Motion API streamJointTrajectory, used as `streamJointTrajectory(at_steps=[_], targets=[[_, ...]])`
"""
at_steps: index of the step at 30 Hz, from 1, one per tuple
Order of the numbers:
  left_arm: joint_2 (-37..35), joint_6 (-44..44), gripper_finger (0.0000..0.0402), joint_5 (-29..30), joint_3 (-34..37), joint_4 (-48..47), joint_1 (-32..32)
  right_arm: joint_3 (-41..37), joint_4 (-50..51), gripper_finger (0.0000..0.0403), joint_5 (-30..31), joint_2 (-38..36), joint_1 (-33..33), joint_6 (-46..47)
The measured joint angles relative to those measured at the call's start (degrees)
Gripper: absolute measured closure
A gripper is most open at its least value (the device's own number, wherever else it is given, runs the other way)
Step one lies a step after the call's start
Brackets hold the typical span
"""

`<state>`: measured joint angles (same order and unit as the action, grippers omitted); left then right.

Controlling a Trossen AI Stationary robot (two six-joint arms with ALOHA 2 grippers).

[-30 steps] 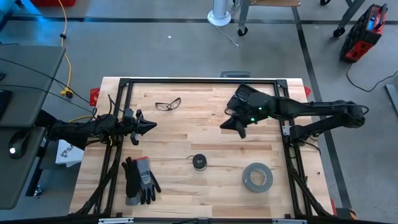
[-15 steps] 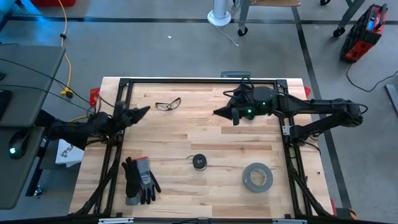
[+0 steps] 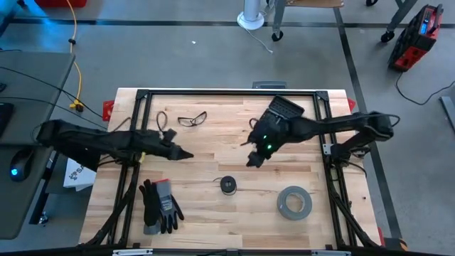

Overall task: Coil cords
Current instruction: Uncoil the black wire from the black spool

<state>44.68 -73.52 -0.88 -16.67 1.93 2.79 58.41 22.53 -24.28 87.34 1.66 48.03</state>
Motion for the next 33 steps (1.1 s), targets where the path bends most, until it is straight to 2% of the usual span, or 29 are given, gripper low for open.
streamJointTrajectory(at_steps=[4,6,9,13,17,23,33], targets=[[7.67,-9.67,0.0201,-0.89,2.78,12.41,2.39,-5.15,-11.01,0.0232,-4.20,5.73,-1.45,5.42],[11.56,-13.30,0.0200,0.62,3.26,17.90,3.90,-7.33,-18.10,0.0233,-4.28,8.51,-2.06,8.44],[17.04,-17.04,0.0201,3.27,3.57,20.62,5.68,-9.05,-26.84,0.0233,-3.13,11.72,-2.63,13.79],[24.99,-22.12,0.0201,4.63,3.45,27.30,7.28,-9.20,-34.44,0.0233,-2.31,15.00,-3.59,18.37],[32.60,-23.69,0.0201,3.96,1.95,35.47,8.21,-9.27,-35.29,0.0233,-0.04,17.16,-4.72,20.82],[41.56,-23.89,0.0202,2.82,-3.13,36.24,9.24,-9.27,-36.95,0.0234,4.62,18.20,-5.21,21.71],[54.90,-24.42,0.0202,-1.99,-10.53,42.86,9.72,-9.41,-38.22,0.0234,5.04,18.17,-6.83,23.67]])
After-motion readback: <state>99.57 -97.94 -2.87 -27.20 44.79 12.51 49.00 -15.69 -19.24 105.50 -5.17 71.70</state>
